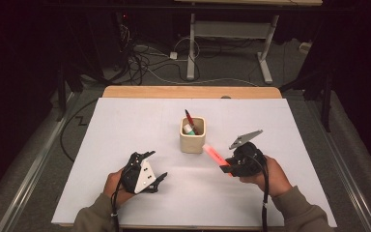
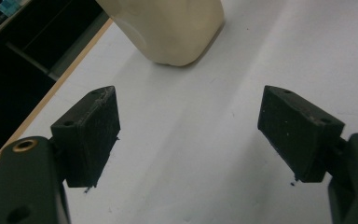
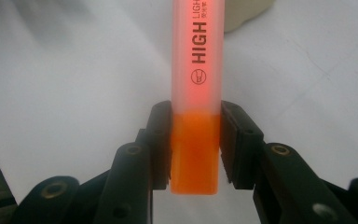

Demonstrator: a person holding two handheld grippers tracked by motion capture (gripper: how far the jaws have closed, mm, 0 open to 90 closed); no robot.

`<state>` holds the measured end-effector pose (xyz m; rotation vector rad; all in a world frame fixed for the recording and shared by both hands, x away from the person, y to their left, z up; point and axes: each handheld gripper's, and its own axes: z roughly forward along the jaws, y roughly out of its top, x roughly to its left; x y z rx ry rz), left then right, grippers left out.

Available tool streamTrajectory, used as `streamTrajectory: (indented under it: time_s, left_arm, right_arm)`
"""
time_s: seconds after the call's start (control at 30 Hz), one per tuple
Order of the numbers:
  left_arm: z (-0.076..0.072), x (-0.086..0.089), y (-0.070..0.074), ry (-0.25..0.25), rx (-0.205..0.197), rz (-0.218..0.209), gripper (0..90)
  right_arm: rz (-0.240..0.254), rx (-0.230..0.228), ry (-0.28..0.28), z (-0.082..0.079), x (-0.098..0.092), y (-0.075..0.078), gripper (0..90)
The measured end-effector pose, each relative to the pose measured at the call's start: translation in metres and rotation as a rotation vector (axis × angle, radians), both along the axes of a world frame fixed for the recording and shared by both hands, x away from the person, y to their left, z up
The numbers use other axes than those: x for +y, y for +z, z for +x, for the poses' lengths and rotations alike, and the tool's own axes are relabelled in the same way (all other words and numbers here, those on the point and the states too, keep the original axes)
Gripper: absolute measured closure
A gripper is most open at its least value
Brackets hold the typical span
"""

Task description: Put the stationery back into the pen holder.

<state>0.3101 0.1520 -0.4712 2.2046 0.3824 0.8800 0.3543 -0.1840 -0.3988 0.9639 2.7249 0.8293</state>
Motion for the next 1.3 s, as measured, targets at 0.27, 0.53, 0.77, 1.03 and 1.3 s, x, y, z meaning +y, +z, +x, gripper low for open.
streamTrajectory:
  time_s: [0.27,0.53,0.77,1.03,1.3]
  left_arm:
    - [0.015,-0.014,0.000,-0.028,-0.034,0.025,20.1]
    - [0.028,-0.019,-0.002,-0.017,-0.041,0.010,20.1]
    - [0.028,-0.018,-0.002,-0.014,-0.039,0.008,20.1]
    - [0.025,-0.016,-0.001,-0.009,-0.059,0.022,20.1]
    - [0.021,-0.020,-0.004,0.003,-0.107,0.063,27.6]
  right_arm:
    - [-0.026,0.006,0.059,0.010,0.025,0.002,67.3]
    - [-0.064,0.033,0.107,0.025,0.047,-0.001,67.3]
    - [-0.117,0.080,0.160,0.034,0.072,-0.008,67.3]
    - [-0.242,0.106,0.243,0.045,0.117,0.008,67.3]
    - [-0.302,0.114,0.298,0.049,0.142,0.009,67.3]
